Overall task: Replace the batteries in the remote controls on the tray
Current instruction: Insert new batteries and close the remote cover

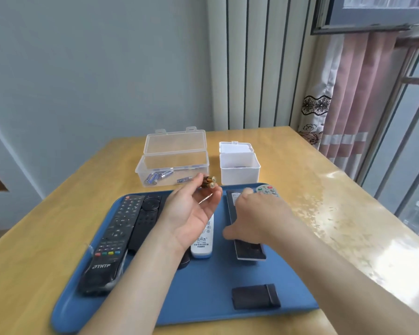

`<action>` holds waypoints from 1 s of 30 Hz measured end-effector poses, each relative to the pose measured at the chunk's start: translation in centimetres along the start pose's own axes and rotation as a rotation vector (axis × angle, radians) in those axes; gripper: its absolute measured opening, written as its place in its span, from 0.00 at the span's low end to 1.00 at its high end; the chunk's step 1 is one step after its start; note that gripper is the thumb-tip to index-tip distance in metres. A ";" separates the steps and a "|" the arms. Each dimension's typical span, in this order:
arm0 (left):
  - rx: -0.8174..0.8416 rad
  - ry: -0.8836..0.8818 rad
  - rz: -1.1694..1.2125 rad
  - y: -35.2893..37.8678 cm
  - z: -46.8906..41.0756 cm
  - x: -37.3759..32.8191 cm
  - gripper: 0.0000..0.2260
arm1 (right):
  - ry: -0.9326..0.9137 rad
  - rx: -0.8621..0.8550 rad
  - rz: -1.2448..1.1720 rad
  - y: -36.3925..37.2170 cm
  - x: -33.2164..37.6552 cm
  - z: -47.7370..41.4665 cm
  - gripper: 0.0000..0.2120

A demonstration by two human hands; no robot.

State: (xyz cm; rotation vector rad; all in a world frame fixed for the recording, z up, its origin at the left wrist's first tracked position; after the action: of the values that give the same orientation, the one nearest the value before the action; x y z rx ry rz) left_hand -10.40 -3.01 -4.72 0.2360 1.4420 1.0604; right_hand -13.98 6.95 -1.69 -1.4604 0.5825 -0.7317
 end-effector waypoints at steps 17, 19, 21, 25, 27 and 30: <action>0.139 0.170 -0.429 2.3 1.2 -0.7 0.07 | 0.017 0.079 -1.974 -0.2 -2.8 0.2 0.15; 0.127 0.227 -0.508 2.6 1.5 -1.1 0.08 | -0.008 0.060 -1.935 0.0 -2.4 0.2 0.18; 0.112 0.300 -0.587 2.9 1.8 -1.5 0.09 | -0.001 0.043 -1.905 0.3 -2.5 0.1 0.17; 0.086 0.468 -0.723 3.6 2.5 -2.6 0.09 | 0.017 0.054 -1.897 1.0 -2.4 0.0 0.21; 0.082 0.498 -0.739 3.7 2.8 -3.0 0.08 | 0.011 0.042 -1.887 1.0 -2.4 0.0 0.23; 0.085 0.490 -0.710 3.6 2.8 -3.3 0.08 | -0.008 0.019 -1.877 0.7 -2.6 0.0 0.23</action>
State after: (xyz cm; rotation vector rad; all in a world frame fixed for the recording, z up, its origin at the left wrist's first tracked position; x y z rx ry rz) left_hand -8.83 -2.04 0.63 -0.4852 1.8100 0.4795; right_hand -15.62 8.82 -2.60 -1.6914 -1.0793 -2.0696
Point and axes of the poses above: each hand's wrist, its own z-axis away from the middle knuckle, its own y-axis out of the palm, x = y × z, the point moved 10 cm from there along -z, towards the middle knuckle, and after that the axes turned 2 degrees about -x, right-handed, at the moved point
